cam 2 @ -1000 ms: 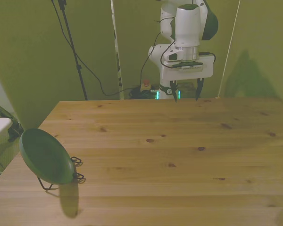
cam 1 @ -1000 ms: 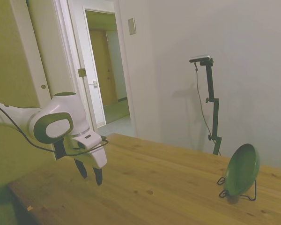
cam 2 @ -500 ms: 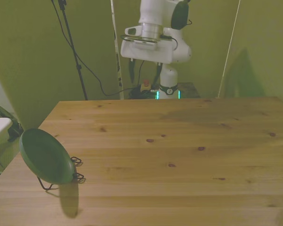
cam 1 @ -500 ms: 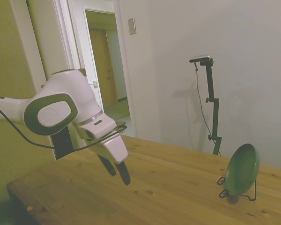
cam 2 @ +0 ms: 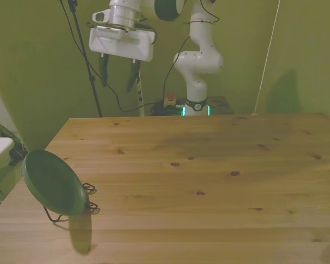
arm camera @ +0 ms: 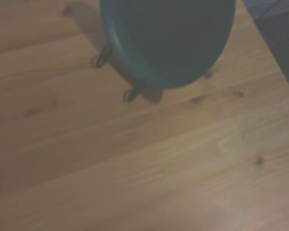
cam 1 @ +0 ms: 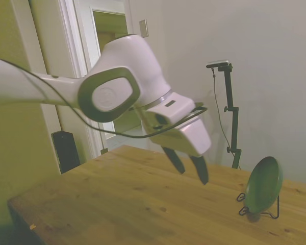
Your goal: Unload the plate
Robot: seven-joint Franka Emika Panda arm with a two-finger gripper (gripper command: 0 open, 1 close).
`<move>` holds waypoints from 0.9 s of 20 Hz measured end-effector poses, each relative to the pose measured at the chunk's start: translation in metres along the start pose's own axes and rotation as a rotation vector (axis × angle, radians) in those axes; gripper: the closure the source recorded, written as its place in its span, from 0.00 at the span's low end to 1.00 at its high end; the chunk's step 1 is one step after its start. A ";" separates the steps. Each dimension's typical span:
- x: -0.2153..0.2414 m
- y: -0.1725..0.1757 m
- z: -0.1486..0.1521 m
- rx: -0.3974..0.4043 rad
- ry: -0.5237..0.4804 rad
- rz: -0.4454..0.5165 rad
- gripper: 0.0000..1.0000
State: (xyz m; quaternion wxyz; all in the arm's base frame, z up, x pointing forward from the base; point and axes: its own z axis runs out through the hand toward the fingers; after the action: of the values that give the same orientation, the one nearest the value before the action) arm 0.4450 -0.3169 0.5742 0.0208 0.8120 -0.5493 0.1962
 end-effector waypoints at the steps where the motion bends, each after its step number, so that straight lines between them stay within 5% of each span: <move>1: 0.011 -0.009 0.005 -0.004 0.005 0.003 0.00; 4: 0.032 -0.041 0.011 -0.004 -0.008 0.003 0.00; 9: 0.055 -0.037 0.019 0.002 0.047 0.026 0.00; 18: 0.110 -0.041 0.076 0.036 0.139 0.031 0.00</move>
State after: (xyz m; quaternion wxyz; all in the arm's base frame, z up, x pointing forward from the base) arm 0.5401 -0.4172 0.5490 0.0415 0.7881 -0.5553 0.2623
